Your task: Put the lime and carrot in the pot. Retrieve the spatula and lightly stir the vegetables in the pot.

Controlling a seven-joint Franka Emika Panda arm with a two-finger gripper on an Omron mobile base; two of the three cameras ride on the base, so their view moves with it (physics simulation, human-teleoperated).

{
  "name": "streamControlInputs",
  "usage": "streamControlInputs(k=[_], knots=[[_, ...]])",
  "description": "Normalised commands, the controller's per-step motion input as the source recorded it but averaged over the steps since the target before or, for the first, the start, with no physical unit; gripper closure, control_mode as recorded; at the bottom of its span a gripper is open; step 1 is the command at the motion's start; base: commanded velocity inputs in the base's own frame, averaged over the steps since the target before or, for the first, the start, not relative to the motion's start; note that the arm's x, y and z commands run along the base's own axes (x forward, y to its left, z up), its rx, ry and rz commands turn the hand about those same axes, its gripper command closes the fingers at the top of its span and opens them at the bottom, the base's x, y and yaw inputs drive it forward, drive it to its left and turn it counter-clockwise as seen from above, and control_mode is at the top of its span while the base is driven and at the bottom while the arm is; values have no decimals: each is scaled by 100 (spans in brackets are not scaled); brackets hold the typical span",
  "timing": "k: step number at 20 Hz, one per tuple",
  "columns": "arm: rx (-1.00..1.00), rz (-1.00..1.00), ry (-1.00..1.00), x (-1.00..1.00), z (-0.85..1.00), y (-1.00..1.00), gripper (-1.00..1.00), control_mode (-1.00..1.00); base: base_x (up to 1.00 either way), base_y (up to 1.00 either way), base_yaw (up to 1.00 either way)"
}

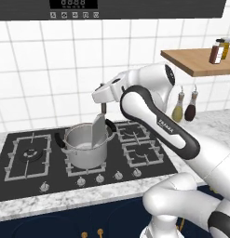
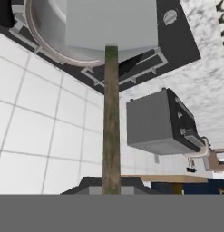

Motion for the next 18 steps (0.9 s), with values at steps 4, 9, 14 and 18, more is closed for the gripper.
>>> streamControlInputs(k=[4, 9, 14, 18], knots=[[1, 0, -4, 18, -27, 0, 100, -100, 0, 0, 0], [0, 0, -3, 30, -6, 0, 100, -100, 0, 0, 0], [0, 0, 0, 36, -5, 0, 100, -100, 0, 0, 0], [0, 0, 0, 15, -20, 0, 100, -100, 0, 0, 0]])
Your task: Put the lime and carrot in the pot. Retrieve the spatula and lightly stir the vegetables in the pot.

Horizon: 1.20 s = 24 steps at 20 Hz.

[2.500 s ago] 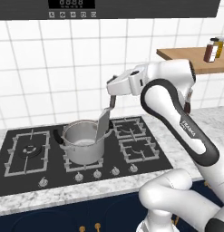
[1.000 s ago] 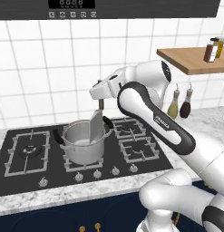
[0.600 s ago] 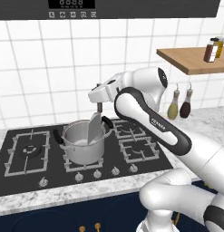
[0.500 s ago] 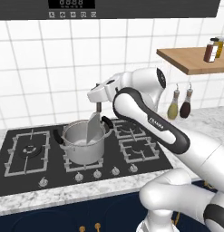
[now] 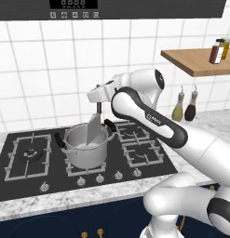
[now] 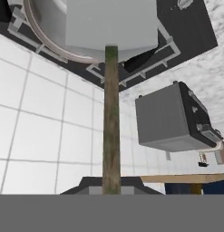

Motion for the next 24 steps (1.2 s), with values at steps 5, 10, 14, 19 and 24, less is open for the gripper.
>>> streamControlInputs(k=[5, 10, 14, 19, 24], knots=[[-1, 0, 0, 19, -28, 0, 100, -100, 0, 0, 0], [0, 0, 0, 28, -12, 0, 100, -100, 0, 0, 0], [0, 0, 0, 30, -5, 0, 100, -100, 0, 0, 0], [0, 0, 0, 26, -22, 0, 100, -100, 0, 0, 0], [0, 0, 0, 19, -34, 0, 100, -100, 0, 0, 0]])
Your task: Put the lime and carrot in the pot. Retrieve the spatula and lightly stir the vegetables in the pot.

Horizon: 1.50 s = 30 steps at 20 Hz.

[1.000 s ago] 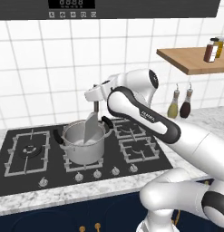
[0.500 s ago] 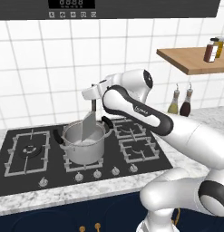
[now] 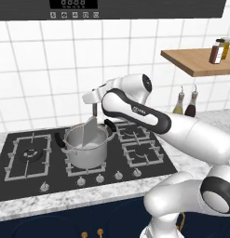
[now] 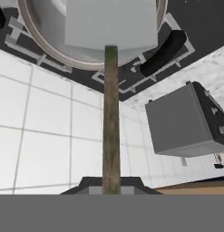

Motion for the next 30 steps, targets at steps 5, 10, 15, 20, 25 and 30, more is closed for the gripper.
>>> streamControlInputs(k=[5, 10, 15, 20, 25, 30], knots=[[0, 0, 0, 20, -23, 0, 100, -100, 0, 0, 0], [0, 0, 0, 22, -5, 0, 100, -100, 0, 0, 0], [0, 0, 0, 21, -15, 0, 100, -100, 0, 0, 0], [0, 0, -1, 19, -34, 0, 100, -100, 0, 0, 0], [0, 0, 0, 21, -36, 0, 100, -100, 0, 0, 0], [0, 0, -1, 20, -30, 0, 100, -100, 0, 0, 0]])
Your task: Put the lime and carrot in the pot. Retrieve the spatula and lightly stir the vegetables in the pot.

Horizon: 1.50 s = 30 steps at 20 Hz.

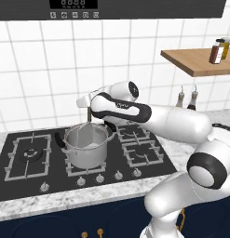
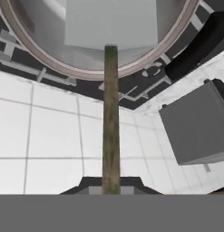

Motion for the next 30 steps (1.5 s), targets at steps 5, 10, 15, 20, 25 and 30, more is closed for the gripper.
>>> streamControlInputs(k=[5, 10, 15, 20, 25, 30], knots=[[0, 0, -1, 12, -28, 0, 100, -100, 0, 0, 0], [0, 0, -8, 1, -46, 0, 100, -100, 0, 0, 0], [0, 0, -7, 1, -44, 0, 100, -100, 0, 0, 0], [0, 0, 4, 0, -16, -5, 100, -100, 0, 0, 0], [0, -4, 10, 0, -1, -17, 100, -100, 0, 0, 0], [-4, -9, 15, 0, 5, -2, 100, -100, 0, 0, 0]])
